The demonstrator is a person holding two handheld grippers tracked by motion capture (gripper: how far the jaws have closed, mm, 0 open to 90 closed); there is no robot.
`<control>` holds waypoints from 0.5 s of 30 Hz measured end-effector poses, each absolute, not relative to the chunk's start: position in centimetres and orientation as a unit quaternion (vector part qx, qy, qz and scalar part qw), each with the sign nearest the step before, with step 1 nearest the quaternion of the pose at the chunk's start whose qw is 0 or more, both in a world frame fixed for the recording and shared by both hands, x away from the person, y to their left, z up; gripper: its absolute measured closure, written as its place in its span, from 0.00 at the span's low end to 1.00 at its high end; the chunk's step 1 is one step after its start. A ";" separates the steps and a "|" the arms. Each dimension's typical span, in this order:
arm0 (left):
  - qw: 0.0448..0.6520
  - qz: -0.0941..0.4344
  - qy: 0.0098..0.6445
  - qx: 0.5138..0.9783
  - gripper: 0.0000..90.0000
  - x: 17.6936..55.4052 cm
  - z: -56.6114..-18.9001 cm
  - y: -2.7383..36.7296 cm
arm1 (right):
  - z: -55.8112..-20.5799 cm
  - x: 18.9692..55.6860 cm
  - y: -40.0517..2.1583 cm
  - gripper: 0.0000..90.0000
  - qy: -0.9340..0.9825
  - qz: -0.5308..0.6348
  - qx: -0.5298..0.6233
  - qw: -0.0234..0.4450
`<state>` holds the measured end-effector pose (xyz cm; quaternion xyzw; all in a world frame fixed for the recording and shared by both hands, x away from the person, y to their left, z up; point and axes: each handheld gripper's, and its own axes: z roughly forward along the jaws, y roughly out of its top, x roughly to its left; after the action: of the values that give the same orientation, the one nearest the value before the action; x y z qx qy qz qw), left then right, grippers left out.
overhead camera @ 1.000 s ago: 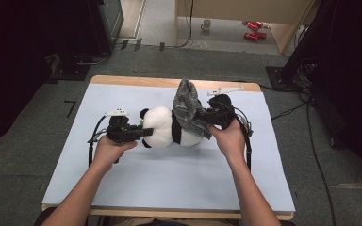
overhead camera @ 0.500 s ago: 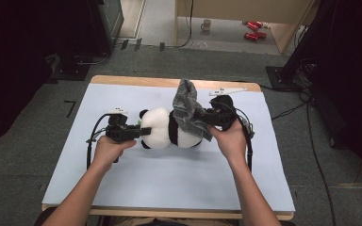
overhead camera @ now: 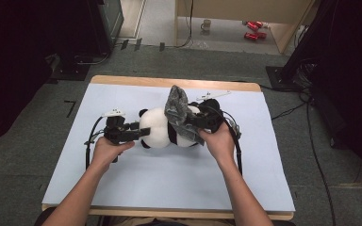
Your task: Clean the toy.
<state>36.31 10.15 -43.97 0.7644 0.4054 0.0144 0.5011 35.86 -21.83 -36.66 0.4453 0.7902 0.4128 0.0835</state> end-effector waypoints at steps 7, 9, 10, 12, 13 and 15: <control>0.489 0.031 0.358 0.795 0.33 35.3 -44.4 9.9 | -36.8 36.6 -22.2 0.89 0.780 0.414 0.460 0.092; 0.486 0.039 0.362 0.794 0.33 35.4 -44.9 9.7 | -36.8 36.9 -22.1 0.89 0.777 0.417 0.463 0.086; 0.487 0.038 0.371 0.790 0.34 35.5 -45.3 9.6 | -36.8 37.0 -22.0 0.89 0.776 0.419 0.464 0.082; 0.485 0.039 0.382 0.786 0.37 35.8 -46.0 9.3 | -36.6 37.1 -21.6 0.89 0.779 0.419 0.460 0.080; 0.485 0.043 0.387 0.783 0.38 35.8 -46.3 9.2 | -36.5 37.1 -21.4 0.89 0.781 0.418 0.457 0.081; 0.488 0.050 0.392 0.778 0.41 35.8 -46.4 9.1 | -36.1 37.1 -20.8 0.89 0.783 0.422 0.451 0.079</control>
<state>35.81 9.09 -46.42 0.7778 0.3923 0.0504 0.4885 37.08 -20.80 -36.09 0.4509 0.7827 0.4217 0.0791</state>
